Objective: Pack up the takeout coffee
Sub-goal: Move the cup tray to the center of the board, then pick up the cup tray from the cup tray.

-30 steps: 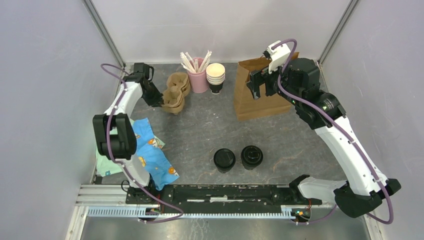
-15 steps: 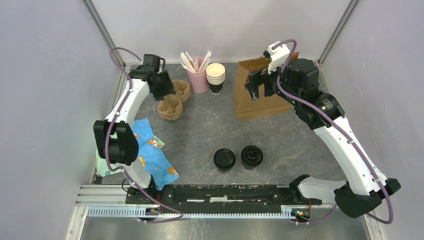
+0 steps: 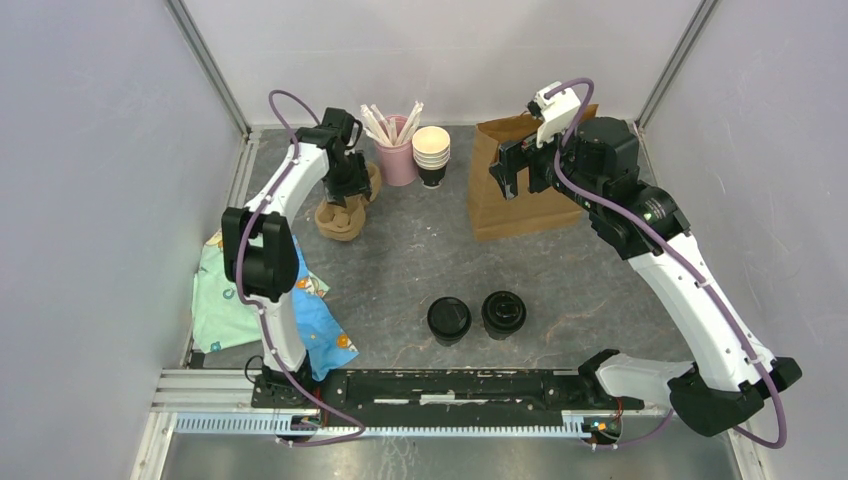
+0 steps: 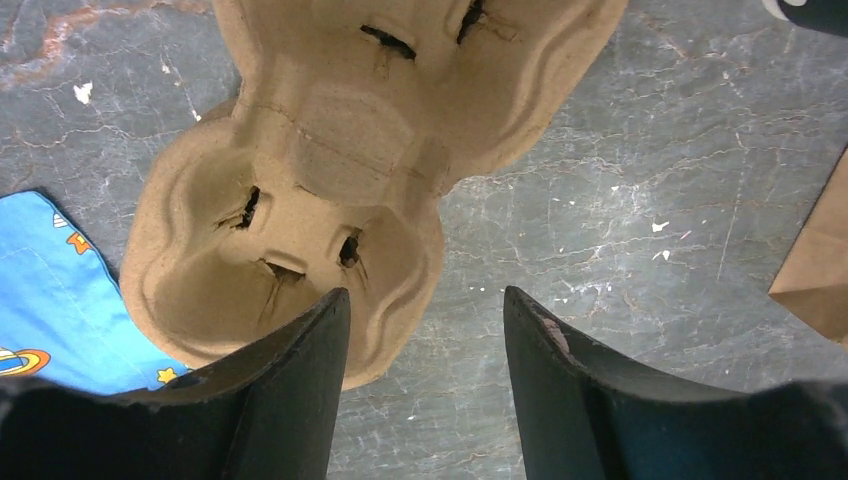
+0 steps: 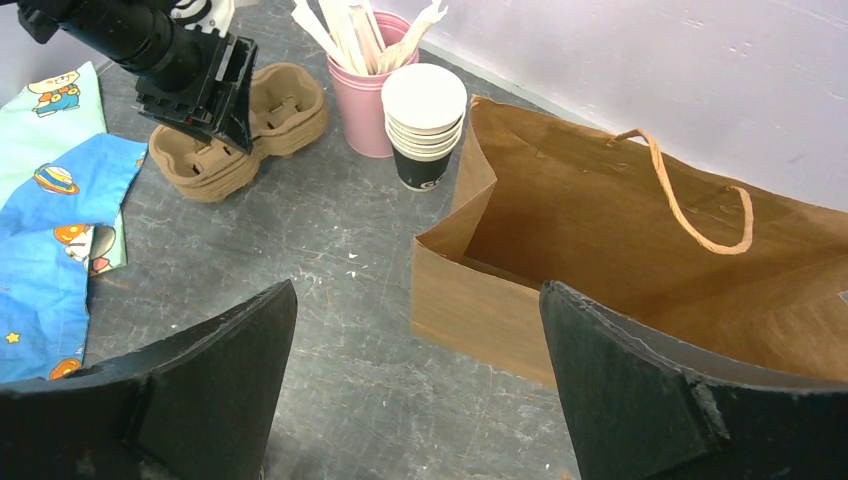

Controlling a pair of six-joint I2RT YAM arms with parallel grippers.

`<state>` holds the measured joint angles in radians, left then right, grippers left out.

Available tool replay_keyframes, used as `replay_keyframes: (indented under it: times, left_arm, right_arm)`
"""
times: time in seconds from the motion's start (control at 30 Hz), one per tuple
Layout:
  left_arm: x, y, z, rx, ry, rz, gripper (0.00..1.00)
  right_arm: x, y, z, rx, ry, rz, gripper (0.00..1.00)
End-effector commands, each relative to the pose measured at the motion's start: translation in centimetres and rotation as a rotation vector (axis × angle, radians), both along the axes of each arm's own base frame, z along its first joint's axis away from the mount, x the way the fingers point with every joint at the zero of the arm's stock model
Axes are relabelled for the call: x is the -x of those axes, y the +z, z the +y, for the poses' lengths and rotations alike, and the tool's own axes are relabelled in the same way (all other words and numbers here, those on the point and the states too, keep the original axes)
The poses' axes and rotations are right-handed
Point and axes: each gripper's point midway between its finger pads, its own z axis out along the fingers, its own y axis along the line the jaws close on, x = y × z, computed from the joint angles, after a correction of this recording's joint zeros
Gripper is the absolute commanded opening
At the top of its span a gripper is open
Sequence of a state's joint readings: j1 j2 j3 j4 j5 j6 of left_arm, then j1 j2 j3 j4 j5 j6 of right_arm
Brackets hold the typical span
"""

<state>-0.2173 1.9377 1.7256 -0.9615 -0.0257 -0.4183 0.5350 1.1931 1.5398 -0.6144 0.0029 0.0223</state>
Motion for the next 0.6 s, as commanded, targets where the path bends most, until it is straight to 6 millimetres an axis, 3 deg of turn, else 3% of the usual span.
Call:
replay_keyframes:
  times: [0.0, 0.07, 0.23, 0.57]
  left_arm:
    - [0.0, 0.2, 0.3, -0.021, -0.035, 0.033, 0.65]
    - [0.0, -0.4, 0.3, -0.004, -0.026, 0.050, 0.64]
    - [-0.2, -0.7, 0.2, 0.056, -0.015, 0.064, 0.51]
    - [0.2, -1.6, 0.8, 0.040, -0.035, 0.087, 0.51]
  right_arm:
    - [0.3, 1.4, -0.1, -0.028, 0.002, -0.047, 0.98]
    - [0.3, 1.4, -0.1, -0.026, 0.003, -0.047, 0.98]
    - [0.1, 1.3, -0.1, -0.023, 0.002, -0.046, 0.98]
    - [-0.2, 1.1, 0.2, -0.020, 0.003, -0.041, 0.98]
